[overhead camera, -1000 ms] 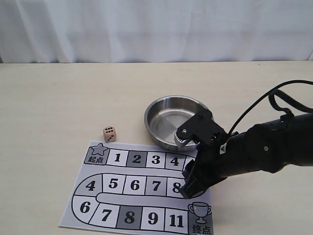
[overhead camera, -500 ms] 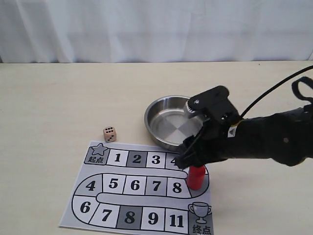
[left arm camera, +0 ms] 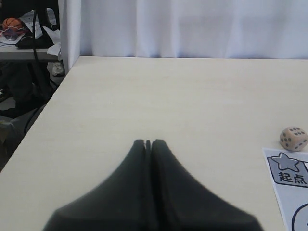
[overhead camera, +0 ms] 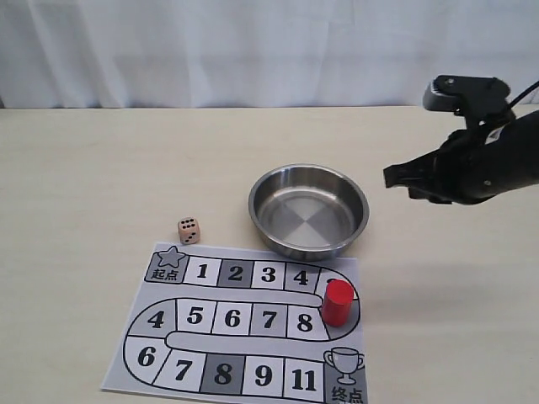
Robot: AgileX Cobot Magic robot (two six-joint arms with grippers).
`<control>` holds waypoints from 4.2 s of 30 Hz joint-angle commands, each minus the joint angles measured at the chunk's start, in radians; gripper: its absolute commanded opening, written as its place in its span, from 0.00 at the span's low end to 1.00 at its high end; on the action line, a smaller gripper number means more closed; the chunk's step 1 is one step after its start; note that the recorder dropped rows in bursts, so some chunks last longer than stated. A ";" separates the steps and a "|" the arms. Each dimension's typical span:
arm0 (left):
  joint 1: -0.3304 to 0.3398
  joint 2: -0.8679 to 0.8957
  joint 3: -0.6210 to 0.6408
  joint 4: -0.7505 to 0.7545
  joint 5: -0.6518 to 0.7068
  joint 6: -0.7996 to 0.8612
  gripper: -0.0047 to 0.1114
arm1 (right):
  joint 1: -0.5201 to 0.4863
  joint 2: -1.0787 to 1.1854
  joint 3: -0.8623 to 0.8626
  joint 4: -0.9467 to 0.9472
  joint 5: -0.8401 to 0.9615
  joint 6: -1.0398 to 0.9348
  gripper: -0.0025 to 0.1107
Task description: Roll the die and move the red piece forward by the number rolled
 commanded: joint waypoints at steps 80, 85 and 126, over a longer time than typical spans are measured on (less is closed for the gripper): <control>0.000 -0.001 0.002 0.001 -0.013 -0.006 0.04 | -0.206 -1.511 0.614 -0.223 -0.125 0.070 0.12; 0.000 -0.001 0.002 0.001 -0.013 -0.006 0.04 | -0.206 -1.511 0.748 -0.231 -0.270 0.056 0.12; 0.000 -0.001 0.002 -0.001 -0.013 -0.006 0.04 | -0.206 -1.511 0.904 -0.182 -0.253 0.046 0.12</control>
